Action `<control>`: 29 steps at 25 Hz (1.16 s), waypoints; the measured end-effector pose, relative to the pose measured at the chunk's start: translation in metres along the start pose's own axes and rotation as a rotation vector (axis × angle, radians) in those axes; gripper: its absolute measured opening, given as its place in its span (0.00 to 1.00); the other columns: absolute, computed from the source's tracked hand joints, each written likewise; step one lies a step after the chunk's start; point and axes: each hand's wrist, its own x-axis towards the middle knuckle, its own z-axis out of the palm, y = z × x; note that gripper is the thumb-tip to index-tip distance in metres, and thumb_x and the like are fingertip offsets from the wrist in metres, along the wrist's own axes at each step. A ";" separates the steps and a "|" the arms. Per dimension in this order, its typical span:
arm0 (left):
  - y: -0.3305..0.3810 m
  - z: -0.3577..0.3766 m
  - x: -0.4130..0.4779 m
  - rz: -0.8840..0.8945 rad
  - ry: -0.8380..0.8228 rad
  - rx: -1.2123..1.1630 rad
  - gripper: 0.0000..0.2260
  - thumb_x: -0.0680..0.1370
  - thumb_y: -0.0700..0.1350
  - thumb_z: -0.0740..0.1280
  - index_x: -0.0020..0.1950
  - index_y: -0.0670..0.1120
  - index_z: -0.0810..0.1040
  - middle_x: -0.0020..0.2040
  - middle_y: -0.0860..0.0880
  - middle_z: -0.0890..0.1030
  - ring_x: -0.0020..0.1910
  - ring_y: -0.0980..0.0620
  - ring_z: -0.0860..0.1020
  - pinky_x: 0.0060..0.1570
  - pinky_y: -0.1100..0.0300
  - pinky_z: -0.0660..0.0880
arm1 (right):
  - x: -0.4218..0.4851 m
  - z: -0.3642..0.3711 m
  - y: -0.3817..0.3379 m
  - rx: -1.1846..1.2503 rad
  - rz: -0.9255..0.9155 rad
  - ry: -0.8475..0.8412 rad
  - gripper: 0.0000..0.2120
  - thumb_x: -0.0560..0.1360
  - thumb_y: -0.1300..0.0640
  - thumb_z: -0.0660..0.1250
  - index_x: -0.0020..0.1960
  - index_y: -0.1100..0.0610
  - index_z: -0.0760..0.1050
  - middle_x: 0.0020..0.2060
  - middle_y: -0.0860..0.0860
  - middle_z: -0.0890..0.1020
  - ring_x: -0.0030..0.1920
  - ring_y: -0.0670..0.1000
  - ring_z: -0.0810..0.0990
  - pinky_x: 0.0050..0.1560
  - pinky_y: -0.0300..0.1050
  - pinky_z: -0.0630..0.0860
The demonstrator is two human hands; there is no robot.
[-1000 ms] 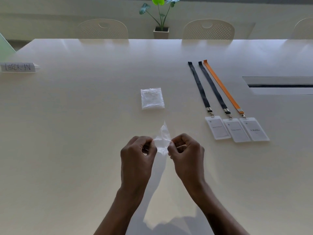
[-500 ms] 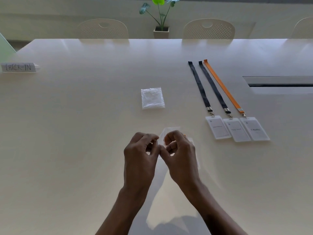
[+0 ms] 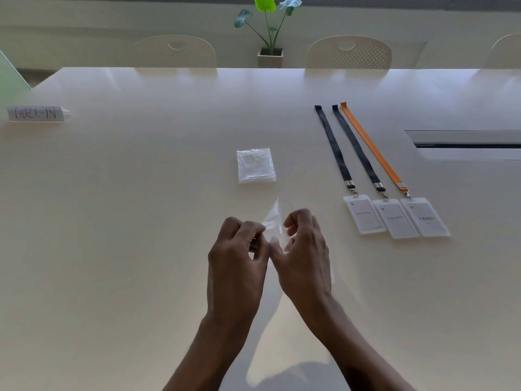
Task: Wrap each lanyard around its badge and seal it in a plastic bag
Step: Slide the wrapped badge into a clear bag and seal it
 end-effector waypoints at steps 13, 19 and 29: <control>0.002 -0.014 0.009 -0.024 0.046 0.111 0.09 0.74 0.34 0.77 0.53 0.42 0.85 0.46 0.48 0.79 0.35 0.52 0.81 0.42 0.58 0.83 | 0.004 -0.004 -0.003 -0.093 -0.167 -0.021 0.19 0.79 0.43 0.69 0.65 0.47 0.69 0.59 0.45 0.79 0.49 0.46 0.83 0.47 0.47 0.81; -0.012 -0.036 0.031 -0.040 0.090 0.222 0.08 0.74 0.31 0.74 0.49 0.41 0.84 0.44 0.45 0.78 0.33 0.45 0.79 0.39 0.50 0.81 | 0.051 -0.047 0.057 -0.302 0.007 -0.069 0.15 0.81 0.45 0.68 0.64 0.52 0.77 0.59 0.51 0.83 0.53 0.52 0.84 0.53 0.56 0.83; -0.009 0.010 0.025 -0.003 -0.264 0.281 0.05 0.77 0.34 0.71 0.45 0.43 0.81 0.43 0.49 0.74 0.33 0.45 0.78 0.37 0.50 0.79 | 0.071 -0.034 0.089 -0.304 0.167 -0.391 0.27 0.77 0.42 0.73 0.71 0.54 0.75 0.62 0.55 0.83 0.61 0.54 0.82 0.56 0.49 0.79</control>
